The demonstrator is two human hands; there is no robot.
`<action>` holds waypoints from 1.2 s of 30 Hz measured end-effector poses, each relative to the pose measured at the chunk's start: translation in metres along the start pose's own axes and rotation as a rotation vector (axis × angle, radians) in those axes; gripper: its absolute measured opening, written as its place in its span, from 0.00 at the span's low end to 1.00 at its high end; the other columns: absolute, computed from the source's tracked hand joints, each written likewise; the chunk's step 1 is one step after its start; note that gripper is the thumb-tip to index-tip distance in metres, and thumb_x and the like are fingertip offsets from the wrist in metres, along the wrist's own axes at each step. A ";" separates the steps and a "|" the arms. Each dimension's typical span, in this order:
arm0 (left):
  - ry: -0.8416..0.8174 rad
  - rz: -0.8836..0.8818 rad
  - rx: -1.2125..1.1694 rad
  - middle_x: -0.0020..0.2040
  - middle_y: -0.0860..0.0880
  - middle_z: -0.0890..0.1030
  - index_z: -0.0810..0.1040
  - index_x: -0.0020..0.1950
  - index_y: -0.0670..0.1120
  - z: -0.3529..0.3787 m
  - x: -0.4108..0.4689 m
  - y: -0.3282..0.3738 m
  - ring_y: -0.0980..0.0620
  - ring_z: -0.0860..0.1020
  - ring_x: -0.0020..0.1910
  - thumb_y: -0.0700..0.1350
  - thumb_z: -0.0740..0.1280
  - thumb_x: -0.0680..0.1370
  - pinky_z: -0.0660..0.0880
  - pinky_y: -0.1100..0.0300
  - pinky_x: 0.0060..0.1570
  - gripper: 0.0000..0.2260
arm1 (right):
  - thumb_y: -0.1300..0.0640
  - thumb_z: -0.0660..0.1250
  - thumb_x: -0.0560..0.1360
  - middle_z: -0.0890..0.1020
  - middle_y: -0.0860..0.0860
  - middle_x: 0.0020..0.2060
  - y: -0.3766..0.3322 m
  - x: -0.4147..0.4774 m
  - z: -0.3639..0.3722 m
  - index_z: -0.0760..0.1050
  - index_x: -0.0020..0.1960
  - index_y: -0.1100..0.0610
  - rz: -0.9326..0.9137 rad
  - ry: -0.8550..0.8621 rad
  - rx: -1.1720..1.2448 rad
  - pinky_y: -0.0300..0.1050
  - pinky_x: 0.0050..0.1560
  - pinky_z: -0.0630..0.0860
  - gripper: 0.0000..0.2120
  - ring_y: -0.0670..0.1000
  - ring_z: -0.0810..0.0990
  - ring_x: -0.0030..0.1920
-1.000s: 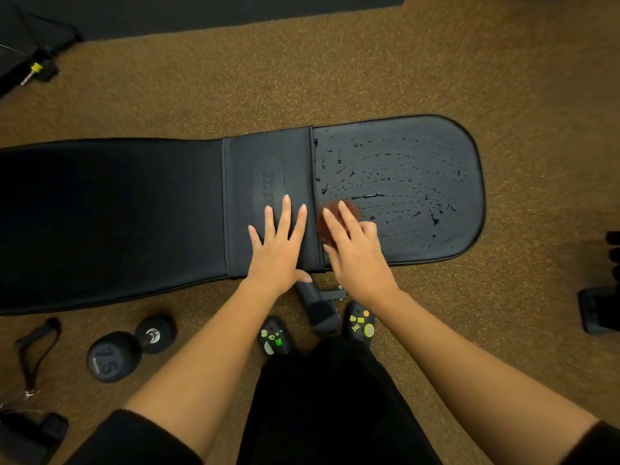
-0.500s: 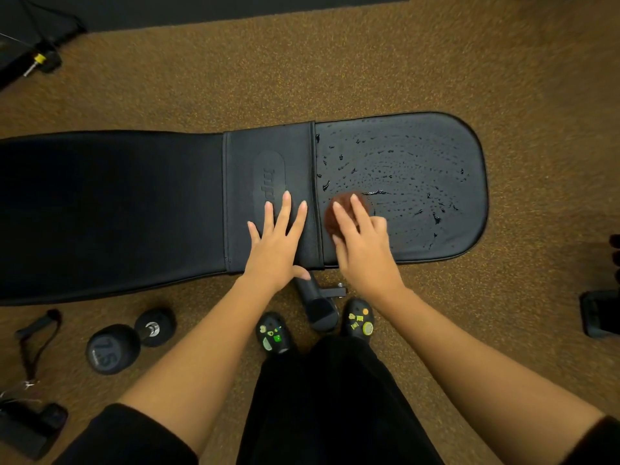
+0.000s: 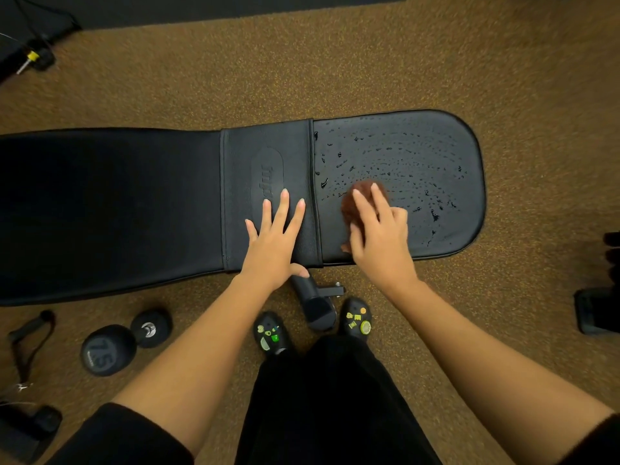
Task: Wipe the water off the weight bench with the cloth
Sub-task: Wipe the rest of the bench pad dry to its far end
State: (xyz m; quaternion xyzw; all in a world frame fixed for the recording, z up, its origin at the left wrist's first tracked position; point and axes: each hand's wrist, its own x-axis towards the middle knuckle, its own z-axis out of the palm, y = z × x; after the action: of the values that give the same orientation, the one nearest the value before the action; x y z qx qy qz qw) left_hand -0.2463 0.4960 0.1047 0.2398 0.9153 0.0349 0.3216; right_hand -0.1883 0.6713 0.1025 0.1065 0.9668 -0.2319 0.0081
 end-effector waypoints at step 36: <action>0.035 -0.101 -0.106 0.74 0.44 0.31 0.34 0.75 0.45 -0.012 0.015 0.024 0.38 0.36 0.74 0.67 0.64 0.69 0.45 0.36 0.69 0.52 | 0.68 0.65 0.74 0.63 0.62 0.72 0.038 -0.015 -0.011 0.64 0.71 0.61 -0.037 -0.018 0.044 0.54 0.72 0.49 0.26 0.62 0.56 0.74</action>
State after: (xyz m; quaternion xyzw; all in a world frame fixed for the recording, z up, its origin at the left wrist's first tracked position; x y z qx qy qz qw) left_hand -0.2541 0.5251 0.1105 0.1753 0.9286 0.0714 0.3191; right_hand -0.1652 0.7060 0.0960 0.0868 0.9632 -0.2541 0.0103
